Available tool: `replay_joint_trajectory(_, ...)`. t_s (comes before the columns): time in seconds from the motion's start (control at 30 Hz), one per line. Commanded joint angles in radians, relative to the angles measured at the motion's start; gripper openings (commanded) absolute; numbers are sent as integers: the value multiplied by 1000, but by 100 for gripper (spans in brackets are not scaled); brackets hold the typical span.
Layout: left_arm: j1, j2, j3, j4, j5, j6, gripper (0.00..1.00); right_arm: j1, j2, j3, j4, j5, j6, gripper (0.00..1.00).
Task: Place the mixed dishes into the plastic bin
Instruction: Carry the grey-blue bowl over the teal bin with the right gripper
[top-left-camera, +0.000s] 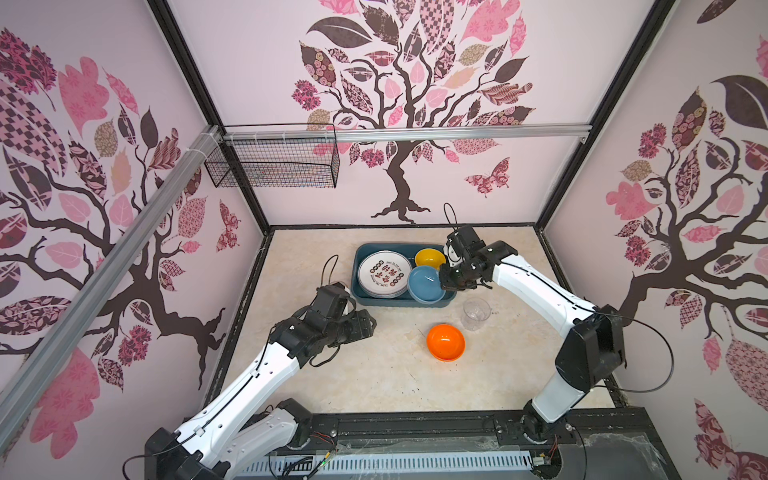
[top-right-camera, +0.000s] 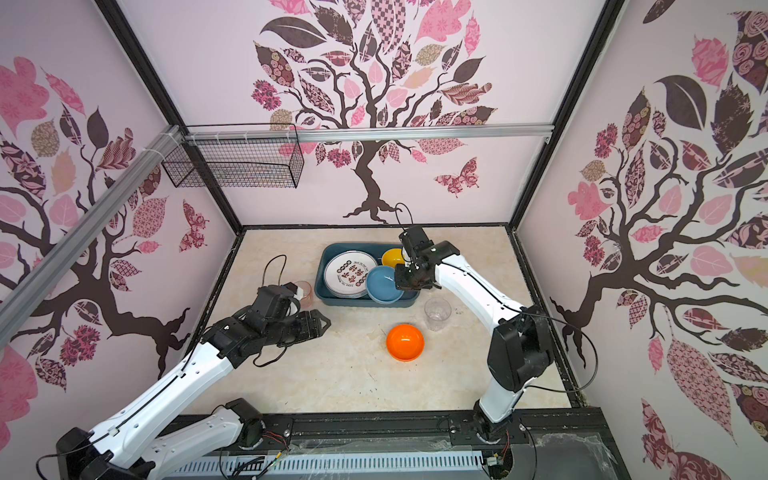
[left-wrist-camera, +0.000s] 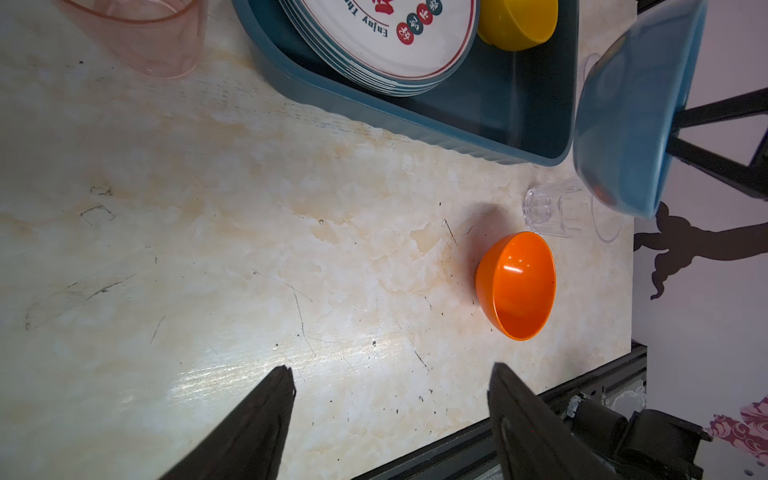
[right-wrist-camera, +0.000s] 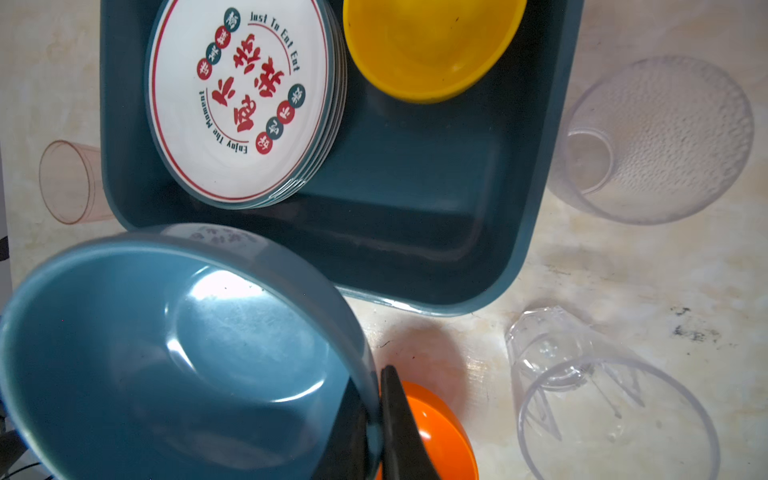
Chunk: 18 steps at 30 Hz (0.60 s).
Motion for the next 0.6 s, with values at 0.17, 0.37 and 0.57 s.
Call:
replay_joint_trajectory(0.17, 15, 0, 56, -17, -3, 32, 77, -51, 146, 200, -85, 31, -37, 10)
replay_joint_trajectory(0.37, 28, 31, 85, -18, 4, 51, 78, -88, 252, 334, -123, 49, -50, 10)
replay_joint_trajectory(0.57, 35, 66, 143, -30, 2, 72, 78, -111, 378, 489, -176, 62, -53, 10)
